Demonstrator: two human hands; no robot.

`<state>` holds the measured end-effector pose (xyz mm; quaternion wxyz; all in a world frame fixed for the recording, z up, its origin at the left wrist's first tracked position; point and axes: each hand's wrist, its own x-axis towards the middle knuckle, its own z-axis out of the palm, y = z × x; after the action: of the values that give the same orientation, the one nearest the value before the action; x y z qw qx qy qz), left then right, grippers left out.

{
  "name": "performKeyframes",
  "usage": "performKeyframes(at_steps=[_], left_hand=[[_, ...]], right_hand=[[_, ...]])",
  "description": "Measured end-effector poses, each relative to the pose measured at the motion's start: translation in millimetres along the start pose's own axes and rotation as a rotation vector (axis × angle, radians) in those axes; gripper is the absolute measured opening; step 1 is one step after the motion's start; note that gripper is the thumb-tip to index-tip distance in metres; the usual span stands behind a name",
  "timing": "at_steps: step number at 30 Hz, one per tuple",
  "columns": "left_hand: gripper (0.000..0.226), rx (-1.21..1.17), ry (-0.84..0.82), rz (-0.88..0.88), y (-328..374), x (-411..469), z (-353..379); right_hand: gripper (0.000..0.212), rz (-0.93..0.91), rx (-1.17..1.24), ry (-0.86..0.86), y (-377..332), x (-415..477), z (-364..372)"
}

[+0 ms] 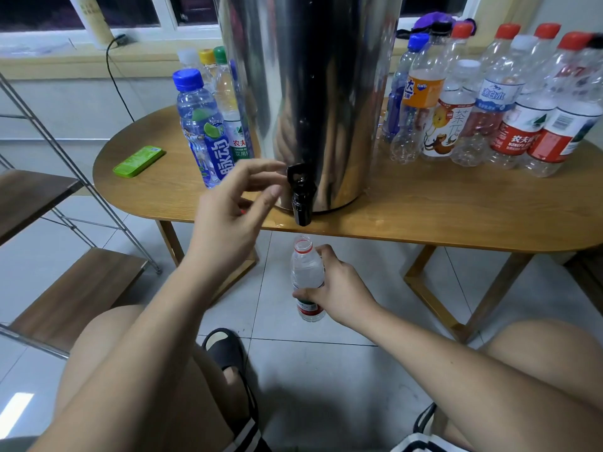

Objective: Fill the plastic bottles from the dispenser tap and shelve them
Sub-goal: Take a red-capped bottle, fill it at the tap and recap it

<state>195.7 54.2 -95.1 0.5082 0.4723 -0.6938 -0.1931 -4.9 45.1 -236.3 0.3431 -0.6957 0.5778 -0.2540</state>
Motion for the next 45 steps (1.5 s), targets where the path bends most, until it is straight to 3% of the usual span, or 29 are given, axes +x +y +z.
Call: performKeyframes(at_steps=[5,8,12,20,26,31,35,39,45], left_hand=[[0.022,0.146,0.109,-0.124,-32,15,-29],[0.026,0.339,0.076,-0.241,-61,19,-41],[0.044,0.427,0.007,-0.352,-76,21,-38],[0.031,0.638,-0.056,-0.287,-87,21,-19],[0.023,0.372,-0.087,-0.244,-48,4,-16],[0.025,0.208,-0.26,-0.204,-27,-16,0],[0.03,0.238,-0.361,-0.133,-30,-23,8],[0.029,0.362,-0.38,-0.06,-32,-24,8],[0.046,0.567,-0.383,-0.026,-31,-24,13]], right_hand=[[0.071,0.011,0.01,0.001,1,-2,0],[0.068,-0.001,0.01,0.001,1,-3,0],[0.068,-0.008,0.008,-0.004,0,-5,-1],[0.067,-0.016,0.023,-0.021,-4,-10,-5],[0.068,-0.022,0.032,-0.026,-7,-15,-9],[0.069,-0.009,0.035,-0.028,-10,-19,-10],[0.066,-0.008,0.013,-0.039,-13,-23,-8],[0.066,-0.021,-0.033,-0.068,-14,-27,-6],[0.068,-0.016,-0.083,-0.102,-14,-32,-3]])
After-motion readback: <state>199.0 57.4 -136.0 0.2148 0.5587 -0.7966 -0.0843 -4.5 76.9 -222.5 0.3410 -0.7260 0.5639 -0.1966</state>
